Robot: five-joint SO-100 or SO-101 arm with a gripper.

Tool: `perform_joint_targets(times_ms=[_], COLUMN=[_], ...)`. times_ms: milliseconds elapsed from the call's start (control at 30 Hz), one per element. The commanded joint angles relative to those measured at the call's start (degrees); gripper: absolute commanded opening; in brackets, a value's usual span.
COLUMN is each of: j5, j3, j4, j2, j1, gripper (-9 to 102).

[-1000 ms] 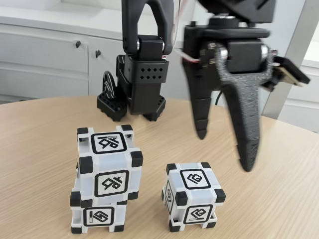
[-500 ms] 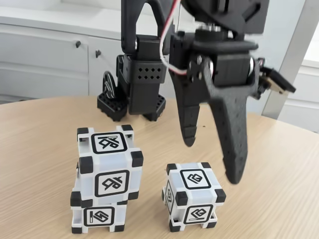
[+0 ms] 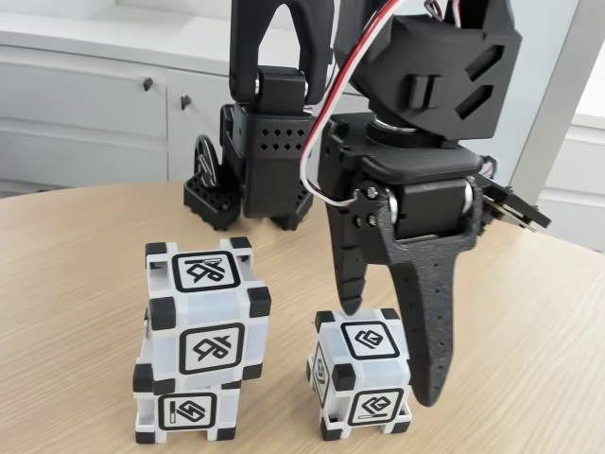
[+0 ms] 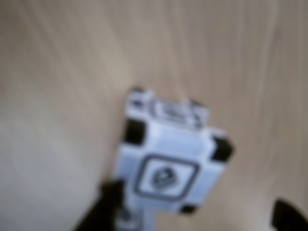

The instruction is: Stack cubes from left to right.

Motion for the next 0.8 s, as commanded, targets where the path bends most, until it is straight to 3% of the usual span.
perform_joint_targets(times_ms=[0,767], j5=[-0.5,1.4], j3=[-1.3,-0.7], j4=[-0.9,0.4], j2=[-2.0,8.3], j1=[0.8,0.8], gripper=[33,32])
